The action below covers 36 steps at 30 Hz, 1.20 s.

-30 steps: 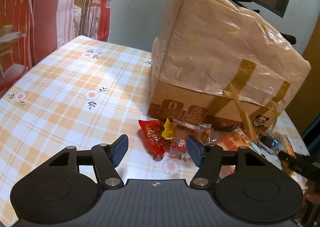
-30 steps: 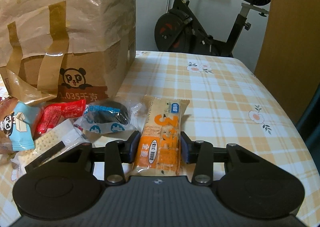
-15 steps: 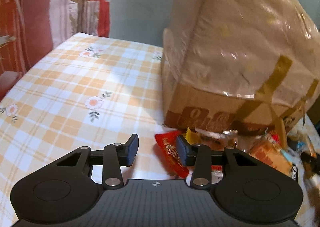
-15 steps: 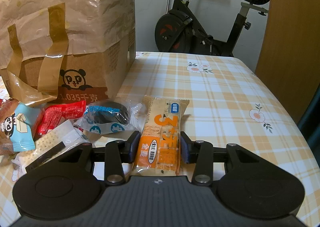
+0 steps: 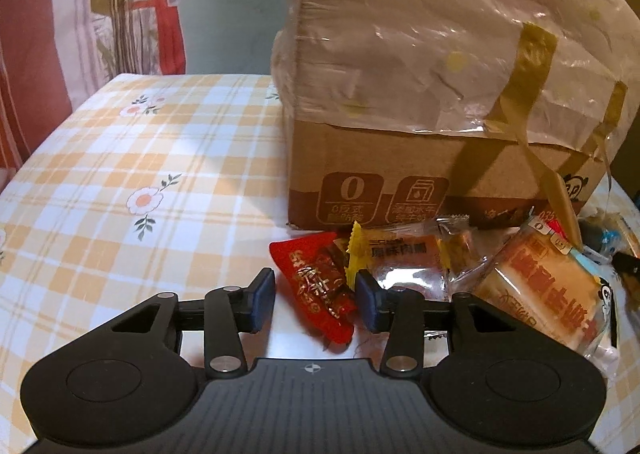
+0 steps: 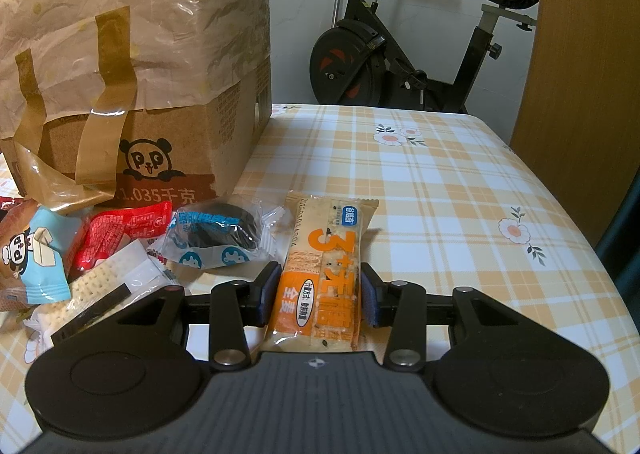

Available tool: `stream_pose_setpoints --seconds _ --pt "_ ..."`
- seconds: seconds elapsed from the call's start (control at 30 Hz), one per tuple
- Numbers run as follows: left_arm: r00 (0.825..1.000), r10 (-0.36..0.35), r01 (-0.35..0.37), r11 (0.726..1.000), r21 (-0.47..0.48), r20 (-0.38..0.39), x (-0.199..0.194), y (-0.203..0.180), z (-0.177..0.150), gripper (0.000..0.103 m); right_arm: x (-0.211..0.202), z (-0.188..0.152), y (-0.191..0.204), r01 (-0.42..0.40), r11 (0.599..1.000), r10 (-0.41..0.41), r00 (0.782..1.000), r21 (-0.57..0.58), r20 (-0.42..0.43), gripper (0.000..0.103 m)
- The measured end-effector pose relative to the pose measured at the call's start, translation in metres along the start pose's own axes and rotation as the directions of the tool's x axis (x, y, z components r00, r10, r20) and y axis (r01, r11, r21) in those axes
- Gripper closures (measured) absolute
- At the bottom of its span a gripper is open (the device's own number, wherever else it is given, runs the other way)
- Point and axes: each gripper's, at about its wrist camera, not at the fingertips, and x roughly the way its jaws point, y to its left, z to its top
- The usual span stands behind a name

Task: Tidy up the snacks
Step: 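Grasp the red packet with the left tool while the right tool holds the snack bar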

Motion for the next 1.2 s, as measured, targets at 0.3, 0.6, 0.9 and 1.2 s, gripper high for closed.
stream_pose_setpoints --seconds 0.3,0.6,0.9,1.2 --pt "0.999 -0.033 0.033 0.995 -0.097 0.007 -0.007 0.009 0.003 0.055 0.0 0.0 0.0 -0.001 1.0 0.001 1.0 0.001 0.001 0.059" --pt "0.999 0.013 -0.007 0.991 -0.137 0.044 -0.011 0.018 0.008 0.056 0.0 0.0 0.0 -0.002 1.0 0.002 1.0 0.002 0.001 0.059" --pt "1.0 0.019 -0.017 0.996 -0.083 0.021 -0.004 0.013 0.007 0.057 0.0 0.0 0.0 -0.002 1.0 0.002 1.0 0.001 0.001 0.059" --pt "0.999 0.035 -0.035 0.999 -0.019 0.027 -0.002 0.001 -0.001 0.054 0.0 -0.001 -0.001 -0.003 1.0 0.003 1.0 0.001 0.002 0.059"
